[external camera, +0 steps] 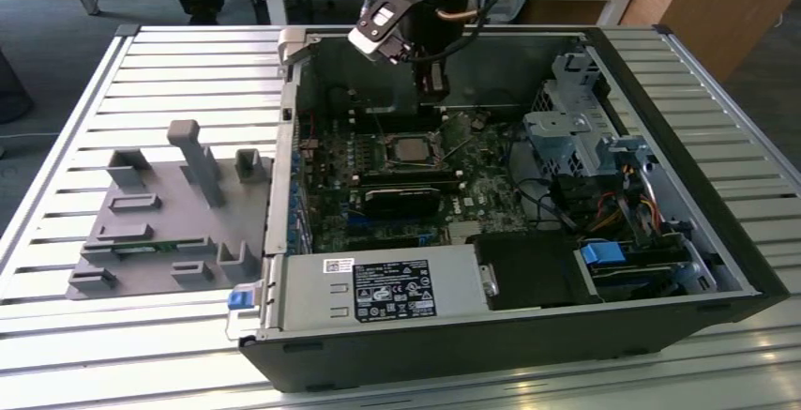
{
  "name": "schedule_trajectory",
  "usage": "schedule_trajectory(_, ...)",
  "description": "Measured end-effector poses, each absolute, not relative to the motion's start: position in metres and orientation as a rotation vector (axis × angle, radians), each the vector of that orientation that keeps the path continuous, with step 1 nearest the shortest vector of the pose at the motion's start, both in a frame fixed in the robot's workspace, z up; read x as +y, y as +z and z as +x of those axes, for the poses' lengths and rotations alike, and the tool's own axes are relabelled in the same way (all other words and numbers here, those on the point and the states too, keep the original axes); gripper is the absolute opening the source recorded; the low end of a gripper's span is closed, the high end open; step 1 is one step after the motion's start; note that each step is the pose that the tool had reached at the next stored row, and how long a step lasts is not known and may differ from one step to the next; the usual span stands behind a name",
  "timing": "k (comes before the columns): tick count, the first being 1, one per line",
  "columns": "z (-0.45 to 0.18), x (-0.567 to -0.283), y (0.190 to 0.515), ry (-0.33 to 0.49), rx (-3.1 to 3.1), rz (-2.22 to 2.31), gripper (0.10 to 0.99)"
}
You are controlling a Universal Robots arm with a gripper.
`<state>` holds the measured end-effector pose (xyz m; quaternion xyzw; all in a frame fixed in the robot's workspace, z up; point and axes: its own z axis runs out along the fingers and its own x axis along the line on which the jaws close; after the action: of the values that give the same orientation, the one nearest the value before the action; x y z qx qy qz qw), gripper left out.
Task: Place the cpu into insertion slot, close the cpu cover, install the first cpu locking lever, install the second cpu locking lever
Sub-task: 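Close the cpu cover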
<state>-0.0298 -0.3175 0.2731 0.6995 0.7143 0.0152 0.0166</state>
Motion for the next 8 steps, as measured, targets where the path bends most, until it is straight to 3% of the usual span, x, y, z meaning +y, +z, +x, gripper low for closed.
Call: schedule_trajectory(8,-0.0242,-0.3196,0.273,0.06,2.226,2.18,0.106)
